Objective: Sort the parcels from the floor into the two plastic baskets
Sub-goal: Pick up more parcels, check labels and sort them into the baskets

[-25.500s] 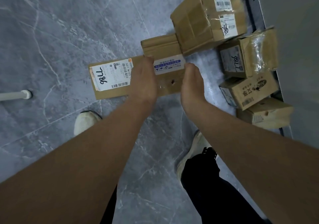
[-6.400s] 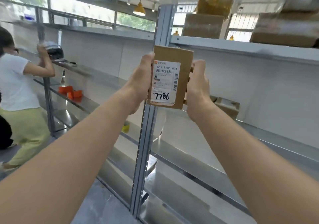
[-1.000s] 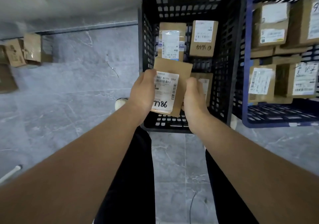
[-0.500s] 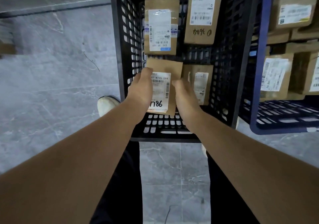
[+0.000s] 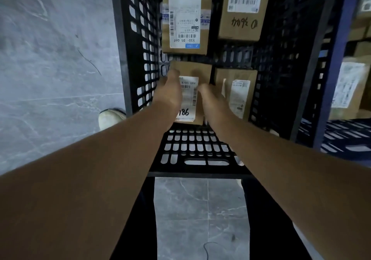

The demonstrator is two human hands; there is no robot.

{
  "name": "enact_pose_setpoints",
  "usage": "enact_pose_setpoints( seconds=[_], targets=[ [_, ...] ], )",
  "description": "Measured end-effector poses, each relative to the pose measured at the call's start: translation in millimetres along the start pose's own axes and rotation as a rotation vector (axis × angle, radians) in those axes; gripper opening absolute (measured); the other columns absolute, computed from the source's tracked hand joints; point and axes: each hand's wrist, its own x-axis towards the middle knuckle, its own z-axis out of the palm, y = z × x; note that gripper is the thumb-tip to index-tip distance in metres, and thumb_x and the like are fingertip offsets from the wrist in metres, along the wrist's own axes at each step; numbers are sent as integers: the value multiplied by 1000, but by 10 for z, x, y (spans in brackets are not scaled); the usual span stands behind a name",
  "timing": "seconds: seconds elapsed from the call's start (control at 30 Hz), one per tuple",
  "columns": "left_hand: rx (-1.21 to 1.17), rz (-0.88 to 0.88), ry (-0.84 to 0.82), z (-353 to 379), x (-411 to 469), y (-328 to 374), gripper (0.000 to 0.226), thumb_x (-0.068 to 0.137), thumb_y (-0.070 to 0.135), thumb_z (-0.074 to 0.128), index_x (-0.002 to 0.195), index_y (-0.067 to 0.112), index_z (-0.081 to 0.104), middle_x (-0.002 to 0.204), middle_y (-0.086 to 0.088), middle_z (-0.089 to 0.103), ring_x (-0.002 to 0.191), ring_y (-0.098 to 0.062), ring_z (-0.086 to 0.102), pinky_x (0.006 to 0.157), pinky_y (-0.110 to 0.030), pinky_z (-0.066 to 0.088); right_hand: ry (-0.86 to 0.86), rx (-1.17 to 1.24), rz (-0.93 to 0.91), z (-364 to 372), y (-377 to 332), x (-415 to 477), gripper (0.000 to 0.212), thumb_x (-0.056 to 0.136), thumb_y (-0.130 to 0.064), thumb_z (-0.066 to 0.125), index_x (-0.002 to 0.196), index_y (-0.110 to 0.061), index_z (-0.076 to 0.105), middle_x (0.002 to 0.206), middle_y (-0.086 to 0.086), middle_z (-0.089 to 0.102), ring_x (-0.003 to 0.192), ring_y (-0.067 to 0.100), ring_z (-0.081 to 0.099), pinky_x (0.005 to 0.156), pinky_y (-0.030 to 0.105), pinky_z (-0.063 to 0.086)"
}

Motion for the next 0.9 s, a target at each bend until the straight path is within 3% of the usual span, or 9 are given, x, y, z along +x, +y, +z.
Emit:
enact_pose_setpoints(
  seconds=[0.13, 0.23, 0.37, 0.47, 0.6, 0.67, 0.73, 0.83, 0.9],
  targets=[
    [3, 1, 15, -33, 175, -42, 64, 88, 62, 30, 123, 23, 67, 100, -2, 77, 92, -22, 74, 83, -39, 58, 22, 14, 12, 106, 3, 109, 45, 111, -48, 43, 138, -19, 63, 115, 1, 70, 90, 4, 59, 69, 29, 42],
    [-10, -9, 18, -66, 231, -39, 56, 95, 56, 31, 121, 23, 68, 95, 0, 79, 86, -19, 75, 73, -33, 55, 34, 14, 4, 139, 5, 111, 47, 110, -52, 41, 135, -20, 64, 118, -1, 71, 100, 7, 63, 72, 31, 43],
    [-12, 2, -1, -80, 95, -7, 57, 90, 57, 34, 120, 24, 69, 98, 0, 78, 93, -23, 74, 84, -39, 57, 71, 48, 27, 125, -80, 8, 44, 109, -46, 43, 130, -17, 68, 117, 3, 74, 101, 13, 66, 72, 29, 44],
    [6, 26, -19, -119, -129, 115, 58, 88, 60, 35, 120, 27, 69, 100, -1, 78, 96, -25, 73, 90, -42, 55, 114, 104, 50, 111, -242, -154, 53, 103, -55, 40, 132, -19, 66, 118, 3, 73, 105, 20, 66, 92, 39, 54],
    [-25, 37, -86, -212, -532, 351, 53, 93, 59, 35, 120, 27, 69, 98, -2, 78, 94, -24, 75, 82, -37, 57, 134, 158, 8, 59, -539, -485, 73, 82, -64, 36, 134, -22, 65, 122, 2, 74, 113, 25, 69, 105, 49, 53],
    [-42, 56, -110, -255, -771, 467, 51, 97, 56, 35, 121, 25, 68, 102, -3, 77, 95, -23, 74, 80, -36, 57, 126, 176, -29, 32, -690, -664, 70, 81, -63, 36, 128, -20, 66, 122, 5, 74, 115, 27, 69, 109, 53, 53],
    [-33, 103, -130, -297, -1021, 583, 53, 95, 58, 35, 122, 27, 68, 107, -4, 76, 97, -24, 72, 88, -41, 57, 124, 220, -38, -6, -865, -901, 67, 82, -60, 38, 130, -22, 66, 122, 3, 73, 116, 24, 68, 110, 53, 52],
    [-27, 166, -146, -397, -1426, 766, 58, 82, 66, 37, 121, 38, 69, 114, -1, 74, 106, -26, 69, 98, -51, 52, 129, 287, -61, -61, -1118, -1197, 49, 99, -55, 41, 131, -28, 66, 122, -3, 69, 121, 21, 63, 113, 51, 49],
    [-16, 211, -130, -508, -1697, 903, 61, 82, 66, 33, 124, 37, 66, 121, -1, 70, 112, -23, 64, 102, -47, 47, 144, 304, -82, -96, -1310, -1421, 42, 103, -51, 42, 126, -27, 68, 124, 0, 70, 120, 23, 63, 113, 52, 49]
  ],
)
